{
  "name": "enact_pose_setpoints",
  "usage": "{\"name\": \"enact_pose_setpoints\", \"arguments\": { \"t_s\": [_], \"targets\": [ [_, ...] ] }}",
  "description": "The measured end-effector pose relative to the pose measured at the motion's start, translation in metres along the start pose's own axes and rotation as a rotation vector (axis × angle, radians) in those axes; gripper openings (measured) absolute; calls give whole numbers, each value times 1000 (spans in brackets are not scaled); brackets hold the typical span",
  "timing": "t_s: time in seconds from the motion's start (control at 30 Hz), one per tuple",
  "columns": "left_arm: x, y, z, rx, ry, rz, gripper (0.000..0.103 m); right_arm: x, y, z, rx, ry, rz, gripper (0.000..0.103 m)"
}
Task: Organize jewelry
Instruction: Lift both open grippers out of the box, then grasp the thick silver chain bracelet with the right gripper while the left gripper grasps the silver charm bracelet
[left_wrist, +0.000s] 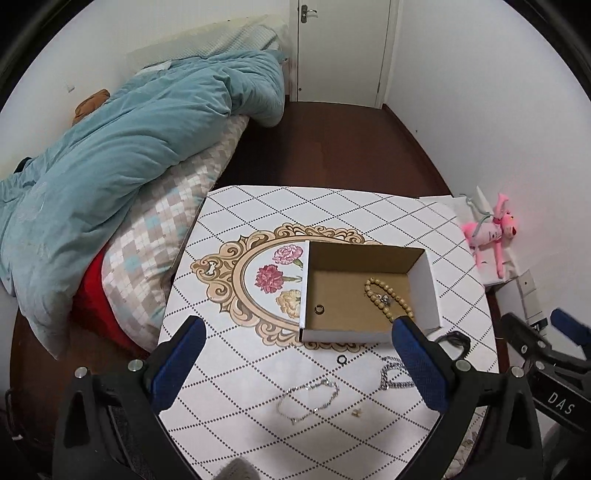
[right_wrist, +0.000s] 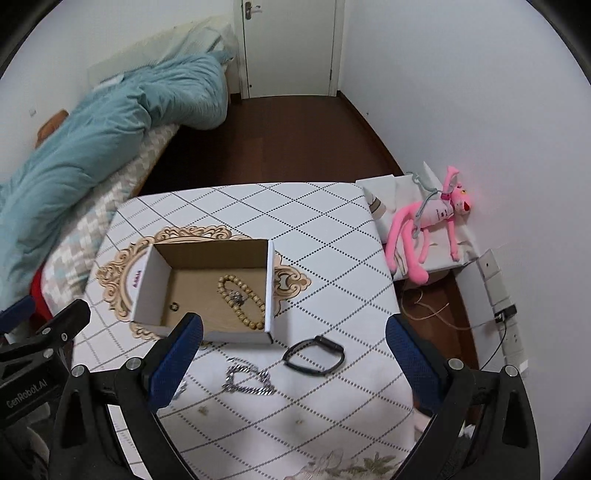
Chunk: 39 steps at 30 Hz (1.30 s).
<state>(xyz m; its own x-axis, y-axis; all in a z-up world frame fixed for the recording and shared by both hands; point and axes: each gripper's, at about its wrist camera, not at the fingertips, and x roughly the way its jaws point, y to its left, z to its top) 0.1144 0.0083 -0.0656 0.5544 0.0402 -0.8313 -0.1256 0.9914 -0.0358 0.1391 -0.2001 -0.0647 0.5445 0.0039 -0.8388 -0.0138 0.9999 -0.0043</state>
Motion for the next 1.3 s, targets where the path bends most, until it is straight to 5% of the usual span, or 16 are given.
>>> {"name": "enact_pose_setpoints", "arguments": {
  "t_s": [0.27,0.4,0.67,0.97,1.03,1.3],
  "targets": [
    [36,14,-48,32,76,76,103,37,-9,-54,62,117,61,99],
    [70,29,-77,10,164,113,103,73,-13,-79,98,194,93,77],
    [103,48,-105,-4,234,162,103,136,-8,-106,119,268,117,51],
    [112,65,-116,-45,264,128,102,150,21,-105,28,239,71,36],
    [111,65,-117,-44,262,109,102,150,27,-103,4,231,71,10],
    [99,56,-122,14,252,12,102,138,20,-117,32,279,148,10]
  ]
}}
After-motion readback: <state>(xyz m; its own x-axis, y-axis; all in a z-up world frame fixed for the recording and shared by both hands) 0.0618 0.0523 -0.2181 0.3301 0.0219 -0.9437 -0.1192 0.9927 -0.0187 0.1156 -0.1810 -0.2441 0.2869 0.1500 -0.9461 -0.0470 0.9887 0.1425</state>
